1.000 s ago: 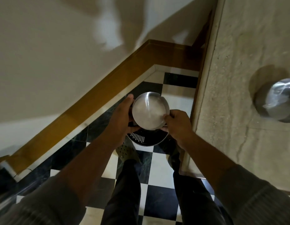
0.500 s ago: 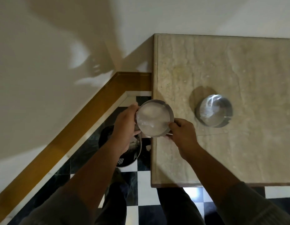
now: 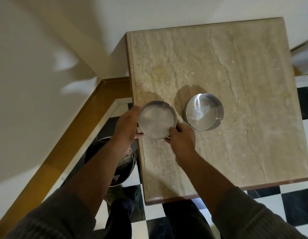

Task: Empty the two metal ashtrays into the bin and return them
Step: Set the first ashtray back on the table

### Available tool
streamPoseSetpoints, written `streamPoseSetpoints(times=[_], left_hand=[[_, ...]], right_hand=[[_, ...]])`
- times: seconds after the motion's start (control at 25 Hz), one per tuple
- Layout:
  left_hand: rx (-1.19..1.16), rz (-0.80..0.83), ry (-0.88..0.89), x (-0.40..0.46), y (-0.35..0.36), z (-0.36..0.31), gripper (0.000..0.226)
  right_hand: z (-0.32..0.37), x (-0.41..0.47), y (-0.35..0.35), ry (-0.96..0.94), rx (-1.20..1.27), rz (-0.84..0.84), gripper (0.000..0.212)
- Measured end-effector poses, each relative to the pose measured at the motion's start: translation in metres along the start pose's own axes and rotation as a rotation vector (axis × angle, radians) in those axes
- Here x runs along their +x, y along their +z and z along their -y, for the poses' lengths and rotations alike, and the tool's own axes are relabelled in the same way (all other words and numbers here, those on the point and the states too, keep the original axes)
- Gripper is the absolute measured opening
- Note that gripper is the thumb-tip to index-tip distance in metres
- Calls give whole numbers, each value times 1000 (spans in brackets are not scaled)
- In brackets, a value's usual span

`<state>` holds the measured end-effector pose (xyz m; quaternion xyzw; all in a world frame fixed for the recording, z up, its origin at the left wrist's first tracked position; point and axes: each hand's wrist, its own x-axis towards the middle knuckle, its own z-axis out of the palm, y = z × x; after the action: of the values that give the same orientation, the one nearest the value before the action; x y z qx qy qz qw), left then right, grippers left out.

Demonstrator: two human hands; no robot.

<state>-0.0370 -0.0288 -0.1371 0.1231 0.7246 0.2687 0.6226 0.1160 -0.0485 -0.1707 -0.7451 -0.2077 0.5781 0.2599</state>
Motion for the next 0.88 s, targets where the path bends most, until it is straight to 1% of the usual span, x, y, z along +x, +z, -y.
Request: streamPoseSetpoints(times=[0.08,0.2,0.24,0.28,0.32,0.36,0.4,0.44,0.48,0.52,0.56,0.6,0.72,0.8,0.88], left_hand=[[23,-13,3,3,0,2,66],[46,-25,-5,3,0,6,59],[62,-29,6,2,0,5,56],[97,-48,59,0,2,4,49],[157,-88,159,-2,4,1,40],[232,-144,294,-5,9,-4,37],[309,-192,444,-7,14,-10,43],[367,-215,585,-10,21,-19,50],[422,-225,672,-11,30,-27,53],[483,-212,717,-11,44,-34,55],[540,-181,700,-9,56,-39,57],[577,-123,647,-8,71,-43,59],[587,59,450,-8,120,-53,58],[662,143,326,-3,143,-58,68],[728,177,260,6,157,-55,77]], right_hand=[[0,1,0,-8,-9,-7,35],[-4,2,-5,-15,5,6,32],[-7,2,-8,-8,25,18,29],[-9,1,-11,7,54,33,27],[-10,0,-17,28,81,42,27],[-12,-1,-25,58,104,30,32],[-13,-3,-33,89,144,5,35],[-14,-4,-44,114,195,-31,34],[-13,-6,-53,134,250,-67,31],[-11,-6,-64,151,297,-106,29],[-9,-6,-72,168,334,-143,31],[-8,-3,-82,184,364,-176,35],[2,11,-109,174,412,-211,42],[9,24,-119,157,336,-174,37],[18,33,-120,150,268,-133,24]])
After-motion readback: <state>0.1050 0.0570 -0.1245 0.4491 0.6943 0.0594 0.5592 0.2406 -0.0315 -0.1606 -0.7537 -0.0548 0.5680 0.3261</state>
